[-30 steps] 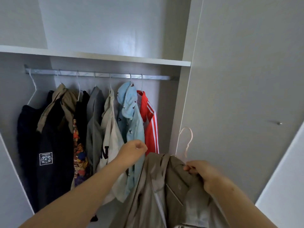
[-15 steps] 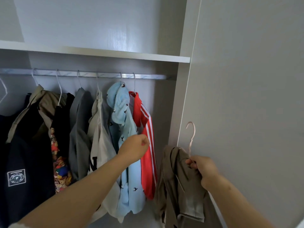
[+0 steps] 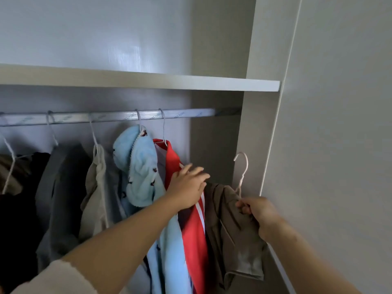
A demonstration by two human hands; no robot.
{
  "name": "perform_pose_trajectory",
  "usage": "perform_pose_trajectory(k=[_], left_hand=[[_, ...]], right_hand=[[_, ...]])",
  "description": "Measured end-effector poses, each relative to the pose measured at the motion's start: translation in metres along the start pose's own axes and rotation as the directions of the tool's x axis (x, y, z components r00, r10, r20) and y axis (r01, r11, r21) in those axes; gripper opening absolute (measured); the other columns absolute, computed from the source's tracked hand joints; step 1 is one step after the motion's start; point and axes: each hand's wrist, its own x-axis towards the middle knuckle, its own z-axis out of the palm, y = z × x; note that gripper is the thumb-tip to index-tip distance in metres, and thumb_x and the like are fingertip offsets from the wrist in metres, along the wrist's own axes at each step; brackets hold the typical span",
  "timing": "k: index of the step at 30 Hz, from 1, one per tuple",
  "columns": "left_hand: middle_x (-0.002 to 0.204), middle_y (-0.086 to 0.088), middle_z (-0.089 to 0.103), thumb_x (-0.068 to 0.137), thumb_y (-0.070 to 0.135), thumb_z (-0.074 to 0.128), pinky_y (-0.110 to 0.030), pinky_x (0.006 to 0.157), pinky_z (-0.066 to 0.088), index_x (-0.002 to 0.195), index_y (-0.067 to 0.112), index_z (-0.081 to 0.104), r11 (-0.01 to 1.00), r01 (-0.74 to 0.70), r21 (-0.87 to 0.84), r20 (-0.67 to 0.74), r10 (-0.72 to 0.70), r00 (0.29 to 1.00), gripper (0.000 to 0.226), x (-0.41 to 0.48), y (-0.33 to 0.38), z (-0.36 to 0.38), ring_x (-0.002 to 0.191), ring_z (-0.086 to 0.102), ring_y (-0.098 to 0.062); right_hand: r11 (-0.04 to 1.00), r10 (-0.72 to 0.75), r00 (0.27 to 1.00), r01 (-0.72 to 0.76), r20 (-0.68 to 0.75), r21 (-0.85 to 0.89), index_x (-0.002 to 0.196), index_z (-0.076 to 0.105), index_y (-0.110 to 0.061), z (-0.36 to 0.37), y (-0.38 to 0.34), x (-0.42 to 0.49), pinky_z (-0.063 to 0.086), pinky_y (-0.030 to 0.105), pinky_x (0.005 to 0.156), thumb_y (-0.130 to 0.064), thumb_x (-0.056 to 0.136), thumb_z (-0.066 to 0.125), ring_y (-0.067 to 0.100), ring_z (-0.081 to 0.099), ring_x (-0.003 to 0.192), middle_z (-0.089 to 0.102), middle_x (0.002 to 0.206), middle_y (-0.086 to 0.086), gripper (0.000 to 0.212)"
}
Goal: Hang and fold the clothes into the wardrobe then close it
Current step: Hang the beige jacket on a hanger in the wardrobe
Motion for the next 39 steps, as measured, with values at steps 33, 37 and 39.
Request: perform_pose_trajectory(k=[33,37,39], left_hand=[[0.119,0.000,0.060,0.078,0.014,0.069,-0.012,0.081,0.040,0.116,0.022,0.062,0.712,0.440,-0.548,-0.011,-0.532,0.847,0.040,0.070,-0.093,-0.010,0.104,0.059,-0.014],[0.113,-0.001,0.063,0.072,0.017,0.075,-0.021,0.088,0.047,0.115,0.021,0.062,0.692,0.423,-0.586,-0.004,-0.524,0.852,0.046,0.075,-0.085,-0.002,0.101,0.060,-0.014],[0.114,0.001,0.062,0.072,0.017,0.075,-0.018,0.088,0.045,0.114,0.022,0.062,0.707,0.409,-0.577,-0.015,-0.510,0.860,0.044,0.077,-0.083,0.000,0.101,0.059,-0.013]], right_hand=[[0.915,-0.310,0.934,0.344,0.180,-0.211,0.059,0.052,-0.007,0.142,-0.134,0.178,0.037,0.028,0.051,-0.005,0.088,0.053,0.021,0.048,0.053,0.053,0.060,0.011,0.029],[0.898,-0.353,0.921,0.382,0.163,-0.216,0.063,0.059,-0.010,0.141,-0.124,0.185,0.038,0.023,0.047,0.006,0.083,0.051,0.018,0.049,0.054,0.055,0.062,0.009,0.027],[0.900,-0.376,0.919,0.393,0.118,-0.190,0.082,0.066,-0.008,0.139,-0.120,0.186,0.043,0.023,0.054,0.002,0.083,0.051,0.021,0.056,0.065,0.061,0.073,0.009,0.018]])
